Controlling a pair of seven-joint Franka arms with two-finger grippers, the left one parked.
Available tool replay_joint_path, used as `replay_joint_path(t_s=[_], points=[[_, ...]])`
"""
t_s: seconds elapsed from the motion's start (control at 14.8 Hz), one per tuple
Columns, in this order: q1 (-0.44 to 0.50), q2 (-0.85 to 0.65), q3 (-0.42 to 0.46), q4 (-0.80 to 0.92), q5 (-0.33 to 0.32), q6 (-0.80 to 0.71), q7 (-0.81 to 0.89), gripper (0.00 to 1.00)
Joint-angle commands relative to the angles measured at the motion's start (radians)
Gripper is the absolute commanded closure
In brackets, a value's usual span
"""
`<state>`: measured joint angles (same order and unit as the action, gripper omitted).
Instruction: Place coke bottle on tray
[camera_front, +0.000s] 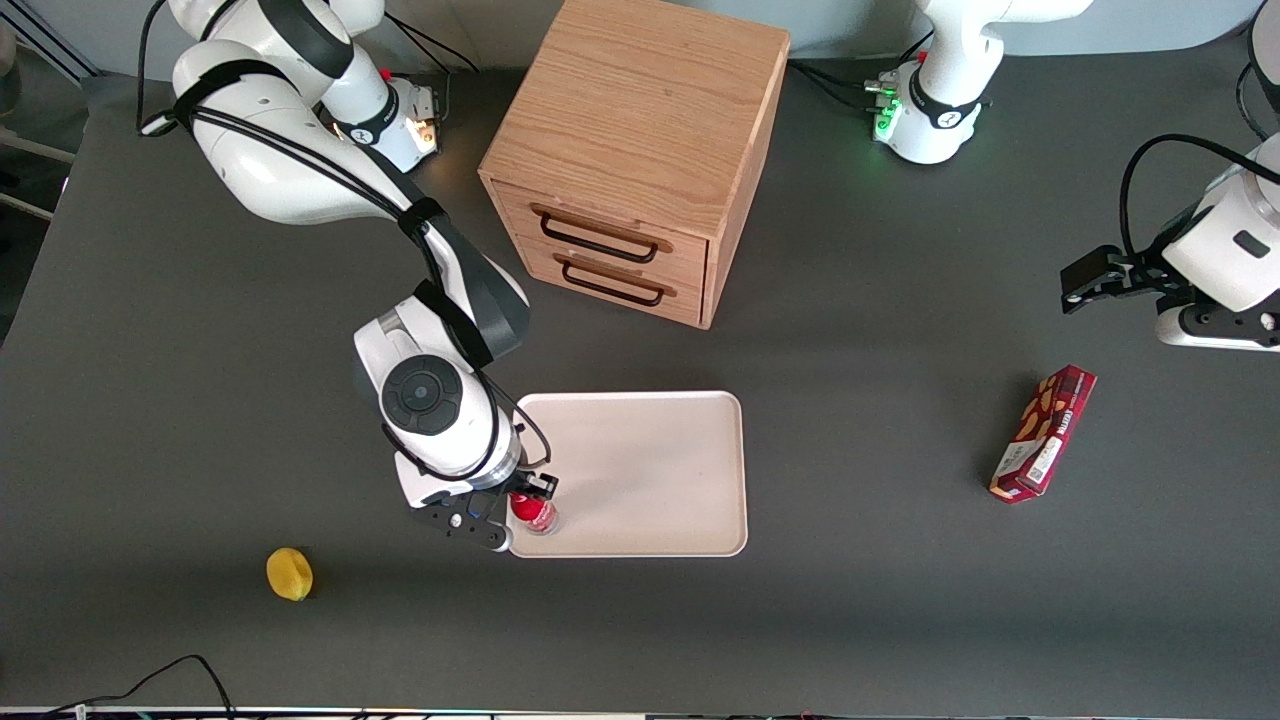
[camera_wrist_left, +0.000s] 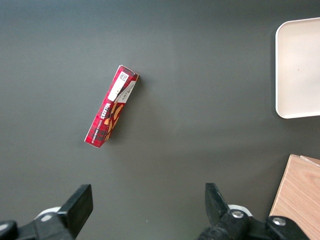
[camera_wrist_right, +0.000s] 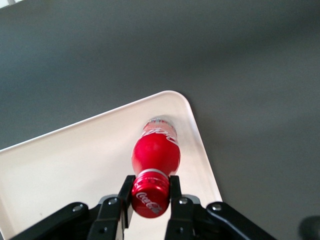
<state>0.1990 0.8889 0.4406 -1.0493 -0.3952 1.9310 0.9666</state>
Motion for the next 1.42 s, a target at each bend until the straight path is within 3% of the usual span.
replay_joint_path(t_s=[0.0,0.2,0.34,0.54,0.61,0.74,0.81,0.95,1.08,1.35], points=[[-0.003,-0.01,0.007,-0.003,-0.037,0.014,0.027,0.0],[-0.013,-0.031,0.013,0.0,-0.053,0.003,0.02,0.0],[-0.035,-0.094,0.029,0.0,-0.051,-0.041,-0.085,0.0],[-0.096,-0.273,0.11,-0.003,-0.034,-0.247,-0.184,0.0],[-0.121,-0.35,0.134,-0.006,-0.007,-0.339,-0.209,0.0],[-0.167,-0.497,0.126,-0.009,0.127,-0.499,-0.314,0.0],[-0.188,-0.566,0.098,-0.023,0.191,-0.567,-0.366,0.0],[-0.194,-0.735,-0.039,-0.125,0.307,-0.639,-0.474,0.0],[-0.193,-0.946,-0.188,-0.391,0.412,-0.589,-0.612,0.0],[-0.193,-1.293,-0.312,-0.919,0.443,-0.332,-0.776,0.0]])
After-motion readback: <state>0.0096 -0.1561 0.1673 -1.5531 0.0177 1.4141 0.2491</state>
